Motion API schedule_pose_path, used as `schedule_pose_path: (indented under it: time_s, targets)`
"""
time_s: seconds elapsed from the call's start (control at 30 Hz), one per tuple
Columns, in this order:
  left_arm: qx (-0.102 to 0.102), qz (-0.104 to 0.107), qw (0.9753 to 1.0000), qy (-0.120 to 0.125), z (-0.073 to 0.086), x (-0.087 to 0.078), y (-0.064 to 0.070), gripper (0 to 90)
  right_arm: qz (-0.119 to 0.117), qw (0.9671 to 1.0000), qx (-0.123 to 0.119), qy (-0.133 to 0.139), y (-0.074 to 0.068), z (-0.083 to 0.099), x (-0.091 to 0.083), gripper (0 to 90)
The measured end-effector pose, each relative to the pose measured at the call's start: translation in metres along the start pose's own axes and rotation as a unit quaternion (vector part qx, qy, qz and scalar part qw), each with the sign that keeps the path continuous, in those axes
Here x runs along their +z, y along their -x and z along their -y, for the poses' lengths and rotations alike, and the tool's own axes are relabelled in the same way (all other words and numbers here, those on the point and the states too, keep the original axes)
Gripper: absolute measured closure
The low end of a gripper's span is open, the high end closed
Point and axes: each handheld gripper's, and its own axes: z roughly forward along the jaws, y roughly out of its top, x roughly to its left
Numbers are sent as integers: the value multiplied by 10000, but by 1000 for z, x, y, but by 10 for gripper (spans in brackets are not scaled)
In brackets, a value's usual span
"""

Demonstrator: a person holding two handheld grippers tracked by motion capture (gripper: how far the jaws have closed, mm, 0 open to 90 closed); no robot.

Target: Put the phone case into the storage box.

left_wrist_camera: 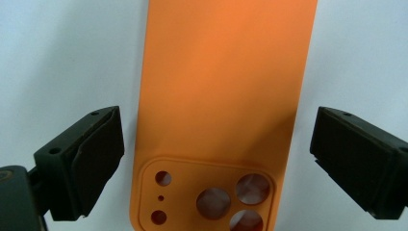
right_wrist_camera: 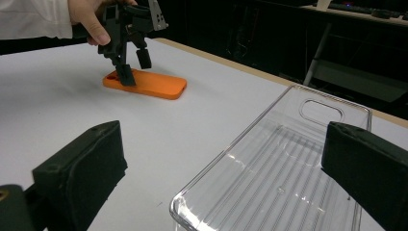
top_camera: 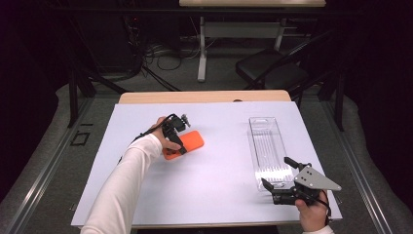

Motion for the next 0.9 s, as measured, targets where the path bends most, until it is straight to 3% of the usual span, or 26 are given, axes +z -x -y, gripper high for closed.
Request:
schedule_pose_path:
  time_s: [0.73,0.9]
  targets:
    - [-32,20,10000,59,5,10,-3,86,7,10000,15,-24,0,0,0,13]
    - [5,-75,9999,85,6,10,-2,99,7,10000,7,-30,0,0,0,14]
